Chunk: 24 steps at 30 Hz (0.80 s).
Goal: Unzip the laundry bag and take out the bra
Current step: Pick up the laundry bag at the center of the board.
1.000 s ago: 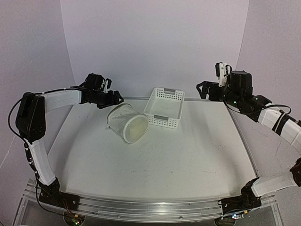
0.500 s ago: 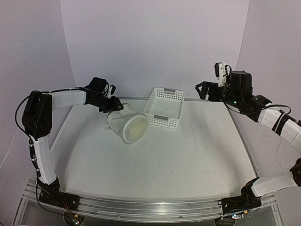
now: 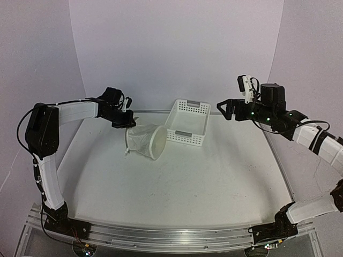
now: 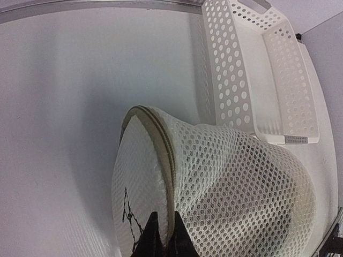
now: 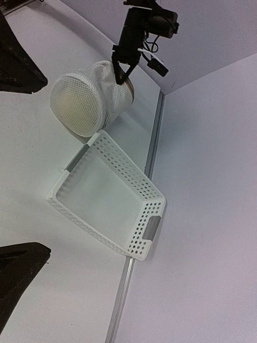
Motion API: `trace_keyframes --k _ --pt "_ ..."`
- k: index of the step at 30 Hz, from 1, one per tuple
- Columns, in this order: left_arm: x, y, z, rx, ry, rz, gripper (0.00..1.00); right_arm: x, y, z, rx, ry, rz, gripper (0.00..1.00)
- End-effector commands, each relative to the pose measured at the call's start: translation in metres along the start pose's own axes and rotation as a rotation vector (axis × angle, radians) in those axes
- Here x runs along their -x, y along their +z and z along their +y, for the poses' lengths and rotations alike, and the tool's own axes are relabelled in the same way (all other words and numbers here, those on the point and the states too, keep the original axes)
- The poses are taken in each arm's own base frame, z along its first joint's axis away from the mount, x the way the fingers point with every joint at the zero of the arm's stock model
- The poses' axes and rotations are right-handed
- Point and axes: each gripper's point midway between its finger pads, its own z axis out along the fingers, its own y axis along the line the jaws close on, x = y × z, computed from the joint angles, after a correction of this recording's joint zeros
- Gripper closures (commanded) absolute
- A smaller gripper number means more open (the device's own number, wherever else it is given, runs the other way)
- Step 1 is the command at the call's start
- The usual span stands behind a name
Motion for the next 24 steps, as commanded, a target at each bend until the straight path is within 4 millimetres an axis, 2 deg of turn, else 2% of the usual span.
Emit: trace_keyframes --k 1,10,14,24 --pt "0.019 -0.028 -0.023 -0.016 0.013 -0.055 1.00 -0.002 0.000 0.031 0.167 -0.057 0.004 0.02" --pt "0.007 -0.050 -0.032 -0.012 -0.083 -0.061 1.00 -0.025 0.022 0.081 0.232 -0.112 0.070 0.05" --pt "0.005 -0.062 -0.037 -0.029 -0.129 -0.067 1.00 -0.033 0.032 0.109 0.281 -0.106 0.095 0.08" --pt "-0.008 -0.076 -0.057 -0.072 -0.247 -0.057 1.00 -0.060 0.059 0.184 0.378 -0.129 0.141 0.16"
